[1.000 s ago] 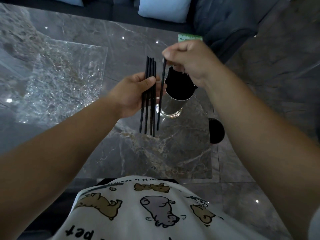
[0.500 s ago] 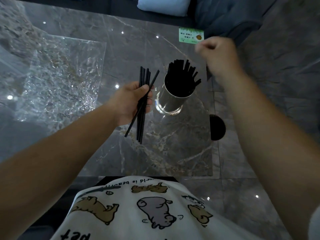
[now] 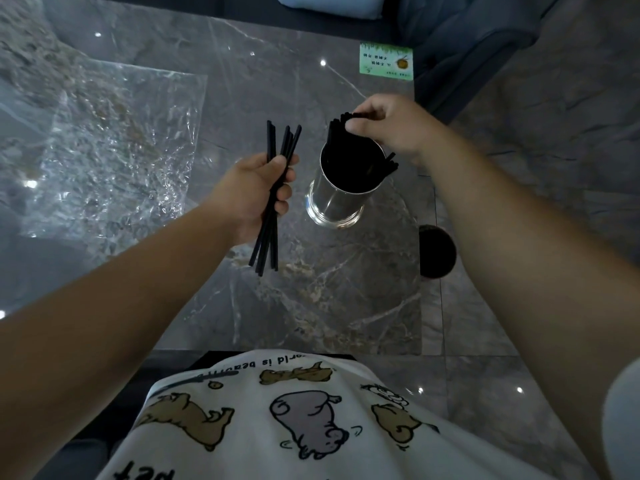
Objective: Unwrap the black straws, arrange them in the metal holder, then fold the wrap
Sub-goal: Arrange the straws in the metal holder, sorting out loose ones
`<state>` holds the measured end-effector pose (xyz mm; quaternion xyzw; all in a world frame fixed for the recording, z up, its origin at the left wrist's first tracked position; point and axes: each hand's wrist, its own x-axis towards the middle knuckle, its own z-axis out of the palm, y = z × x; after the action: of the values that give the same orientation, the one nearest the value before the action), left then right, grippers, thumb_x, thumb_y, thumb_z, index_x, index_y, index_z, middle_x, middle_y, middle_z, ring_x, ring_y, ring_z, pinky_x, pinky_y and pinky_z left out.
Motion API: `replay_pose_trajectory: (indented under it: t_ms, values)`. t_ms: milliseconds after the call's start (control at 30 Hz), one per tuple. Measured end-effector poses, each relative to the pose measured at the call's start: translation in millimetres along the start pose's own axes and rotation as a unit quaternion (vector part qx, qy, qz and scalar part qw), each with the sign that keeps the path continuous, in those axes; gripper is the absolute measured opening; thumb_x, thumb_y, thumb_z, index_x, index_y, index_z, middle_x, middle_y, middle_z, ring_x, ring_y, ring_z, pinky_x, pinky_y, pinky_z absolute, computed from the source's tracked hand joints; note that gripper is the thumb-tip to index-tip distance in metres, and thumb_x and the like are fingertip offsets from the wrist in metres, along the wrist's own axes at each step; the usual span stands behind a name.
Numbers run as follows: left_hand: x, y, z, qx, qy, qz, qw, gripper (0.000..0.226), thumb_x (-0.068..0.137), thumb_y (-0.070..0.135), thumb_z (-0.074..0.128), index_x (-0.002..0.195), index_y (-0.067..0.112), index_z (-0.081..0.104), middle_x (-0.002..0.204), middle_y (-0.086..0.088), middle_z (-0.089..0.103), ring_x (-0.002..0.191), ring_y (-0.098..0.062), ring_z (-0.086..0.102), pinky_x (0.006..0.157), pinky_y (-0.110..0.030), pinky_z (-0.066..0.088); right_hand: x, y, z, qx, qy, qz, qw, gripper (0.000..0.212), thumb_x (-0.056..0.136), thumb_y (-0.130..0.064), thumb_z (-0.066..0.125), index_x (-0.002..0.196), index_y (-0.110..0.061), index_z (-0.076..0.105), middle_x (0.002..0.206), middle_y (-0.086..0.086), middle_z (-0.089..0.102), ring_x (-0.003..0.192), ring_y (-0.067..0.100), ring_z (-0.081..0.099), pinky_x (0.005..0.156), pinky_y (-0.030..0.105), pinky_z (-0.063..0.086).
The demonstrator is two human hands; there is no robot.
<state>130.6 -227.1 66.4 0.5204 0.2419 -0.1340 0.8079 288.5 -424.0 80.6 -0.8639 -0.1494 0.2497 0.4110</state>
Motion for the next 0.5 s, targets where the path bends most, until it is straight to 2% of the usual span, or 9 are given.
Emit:
replay_pose_trajectory:
  t_ms: [100, 200, 300, 400, 500]
  values:
    - [2, -1, 1, -0.003, -0.005, 0.002, 1.0, 0.022, 0.103, 0.02, 0.041, 0.106, 0.011, 0.061, 0.074, 0.004, 0.055, 0.056, -0.007, 0.045, 0.05, -0.02, 0.037, 0, 3, -4, 0.006, 0.018, -0.005, 1.0, 0.016, 0.085, -0.028, 0.071, 0.098, -0.019, 0.07, 0.095, 0.002, 0.072, 0.087, 0.014, 0.067, 0.09, 0.039, 0.054]
    - [4, -2, 0, -0.014, -0.006, 0.002, 1.0, 0.022, 0.103, 0.02, 0.041, 0.106, 0.011, 0.06, 0.074, 0.005, 0.056, 0.055, -0.007, 0.046, 0.051, -0.02, 0.037, -3, 8, -8, 0.019, 0.022, -0.013, 0.999, 0.008, 0.089, -0.023, 0.067, 0.095, -0.023, 0.071, 0.091, -0.001, 0.072, 0.088, 0.017, 0.066, 0.089, 0.039, 0.054]
    - [7, -2, 1, -0.023, -0.002, 0.001, 1.0, 0.021, 0.103, 0.021, 0.041, 0.107, 0.011, 0.06, 0.073, 0.005, 0.056, 0.055, -0.007, 0.046, 0.05, -0.02, 0.037, -4, 12, -11, 0.059, 0.026, -0.006, 0.998, 0.012, 0.092, -0.017, 0.063, 0.094, -0.026, 0.071, 0.09, -0.004, 0.071, 0.091, 0.015, 0.067, 0.085, 0.034, 0.056]
    - [9, -1, 3, -0.032, 0.0, -0.001, 0.999, 0.021, 0.103, 0.021, 0.042, 0.107, 0.011, 0.06, 0.072, 0.005, 0.057, 0.055, -0.007, 0.046, 0.05, -0.02, 0.038, -6, 16, -13, 0.083, 0.028, 0.002, 0.996, 0.018, 0.093, -0.015, 0.059, 0.094, -0.029, 0.07, 0.093, -0.006, 0.072, 0.091, 0.008, 0.068, 0.078, 0.024, 0.055]
    - [10, 0, 5, -0.026, -0.001, 0.0, 1.0, 0.021, 0.103, 0.021, 0.042, 0.108, 0.01, 0.06, 0.074, 0.005, 0.056, 0.056, -0.007, 0.046, 0.05, -0.02, 0.038, -7, 15, -15, 0.092, 0.032, 0.012, 0.995, 0.023, 0.094, -0.013, 0.053, 0.093, -0.029, 0.07, 0.096, -0.004, 0.072, 0.092, 0.011, 0.067, 0.08, 0.028, 0.056]
